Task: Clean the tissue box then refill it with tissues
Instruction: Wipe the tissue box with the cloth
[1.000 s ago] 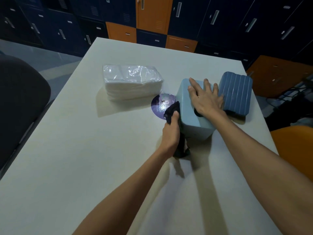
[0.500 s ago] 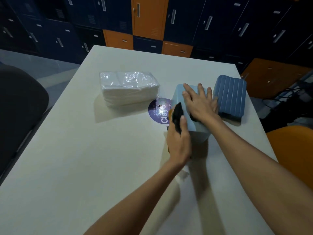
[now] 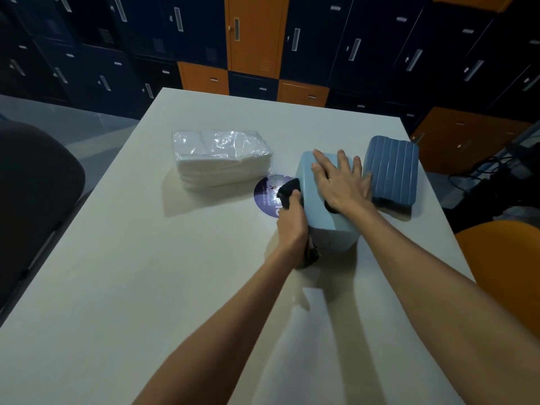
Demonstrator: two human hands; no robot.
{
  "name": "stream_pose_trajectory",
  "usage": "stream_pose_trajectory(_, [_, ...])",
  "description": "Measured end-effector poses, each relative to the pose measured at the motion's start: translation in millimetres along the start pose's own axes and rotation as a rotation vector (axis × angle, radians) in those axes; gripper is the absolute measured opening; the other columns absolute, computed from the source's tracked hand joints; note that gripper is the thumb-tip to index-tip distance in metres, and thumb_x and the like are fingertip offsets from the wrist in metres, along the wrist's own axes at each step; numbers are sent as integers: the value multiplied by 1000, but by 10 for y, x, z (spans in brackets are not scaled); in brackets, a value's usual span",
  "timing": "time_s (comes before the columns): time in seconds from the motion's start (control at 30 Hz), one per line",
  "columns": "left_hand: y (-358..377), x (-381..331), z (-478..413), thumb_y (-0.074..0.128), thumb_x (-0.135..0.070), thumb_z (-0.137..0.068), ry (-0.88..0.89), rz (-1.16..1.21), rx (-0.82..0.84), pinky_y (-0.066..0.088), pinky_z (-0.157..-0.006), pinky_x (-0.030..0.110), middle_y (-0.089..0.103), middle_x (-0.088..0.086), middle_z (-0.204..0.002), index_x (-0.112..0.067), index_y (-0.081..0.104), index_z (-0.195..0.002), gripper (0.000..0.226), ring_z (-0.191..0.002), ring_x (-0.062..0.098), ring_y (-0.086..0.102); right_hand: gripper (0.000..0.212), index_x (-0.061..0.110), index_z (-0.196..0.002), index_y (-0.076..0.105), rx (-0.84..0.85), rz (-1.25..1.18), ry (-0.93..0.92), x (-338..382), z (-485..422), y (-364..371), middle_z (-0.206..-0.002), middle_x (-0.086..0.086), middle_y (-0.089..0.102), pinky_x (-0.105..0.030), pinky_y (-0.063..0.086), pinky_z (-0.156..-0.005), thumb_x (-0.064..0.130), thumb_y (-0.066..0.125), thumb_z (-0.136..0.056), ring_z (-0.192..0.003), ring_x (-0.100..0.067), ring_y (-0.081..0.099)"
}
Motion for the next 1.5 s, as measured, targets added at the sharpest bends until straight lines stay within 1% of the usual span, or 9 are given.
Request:
stream_pose_trajectory(0.2, [-103, 291, 440, 42, -49, -97, 79, 39, -26, 47, -100, 47, 66, 8, -119, -20, 61, -120, 42, -108, 29, 61, 51, 51, -147, 10, -13, -5, -11, 22, 25, -17, -162, -5, 6, -64, 2, -111, 60, 9, -97, -147, -37, 0])
stream_pose_trajectory(0.3, [-232, 312, 521, 44, -63, -79, 72, -30, 40, 51, -94, 53, 69, 12, -109, -23, 65, -102, 50, -101, 36, 64, 51, 51, -147, 10, 4, -27, -11, 27, 47, -39, -162, -5, 5, -65, 7, -110, 60, 9, -97, -147, -37, 0])
stream_pose_trajectory(0.47, [-612, 177, 347, 45, -40, -98, 56, 23, 20, 47, -82, 36, 65, 11, -96, -17, 64, -98, 30, -89, 26, 61, 52, 42, -149, 13, 99, -32, 79, 48, 87, -142, -159, -14, 8, -62, 22, -106, 56, 12, -99, -141, -49, 6])
stream_pose_trajectory(0.57, [-781, 95, 259, 45, -39, -97, 13, 78, -45, 51, -83, 41, 66, 16, -88, -10, 65, -97, 36, -82, 27, 63, 56, 26, -149, 22, 124, 95, 127, 67, 61, -308, -157, -26, 5, -66, 7, -111, 53, 21, -99, -140, -55, 2])
stream_pose_trajectory(0.73, [-903, -20, 236, 43, -35, -98, 12, 173, -45, 52, -64, 33, 67, 14, -70, -5, 64, -87, 39, -60, 27, 63, 51, 50, -147, 17, 99, 202, -307, 242, 133, -280, -162, -6, 0, -66, -7, -111, 61, 16, -97, -147, -35, -8])
stream_pose_trajectory(0.93, [-1001, -50, 267, 42, -34, -100, -24, 247, -54, 52, -44, 23, 64, 12, -66, -5, 60, -87, 36, -44, 20, 62, 51, 55, -146, 8, 51, 6, -152, 164, 312, -38, -162, -2, 3, -67, -2, -111, 62, 6, -96, -147, -36, -3])
stream_pose_trajectory(1.13, [-1069, -34, 248, 42, -42, -98, -13, 202, -74, 53, -76, 34, 71, 9, -91, -17, 62, -103, 32, -79, 24, 67, 50, 39, -149, 17, 47, 64, 42, 358, 326, -96, -157, -18, 14, -71, 7, -106, 51, 11, -100, -140, -50, 12])
stream_pose_trajectory(1.37, [-1244, -82, 206, 43, -39, -99, -3, 250, -104, 52, -69, 33, 68, 8, -79, -15, 60, -86, 32, -68, 23, 64, 50, 50, -146, 21, 55, 228, -436, 509, 264, -148, -162, -1, 9, -68, -3, -110, 59, 12, -98, -148, -29, 1])
stream_pose_trajectory(1.5, [-1310, -135, 184, 43, -40, -99, 32, 247, -121, 51, -70, 32, 69, 7, -80, -16, 61, -87, 33, -69, 23, 64, 50, 43, -146, 25, -4, 191, -374, 475, 288, -103, -156, -3, 24, -65, 8, -110, 55, 14, -99, -144, -29, 18])
Point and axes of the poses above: each hand's wrist, its own z-axis away from the middle knuckle, its own y-axis out of the palm, x = y × z, the point moved 7 cm from there along -z, towards the middle knuckle
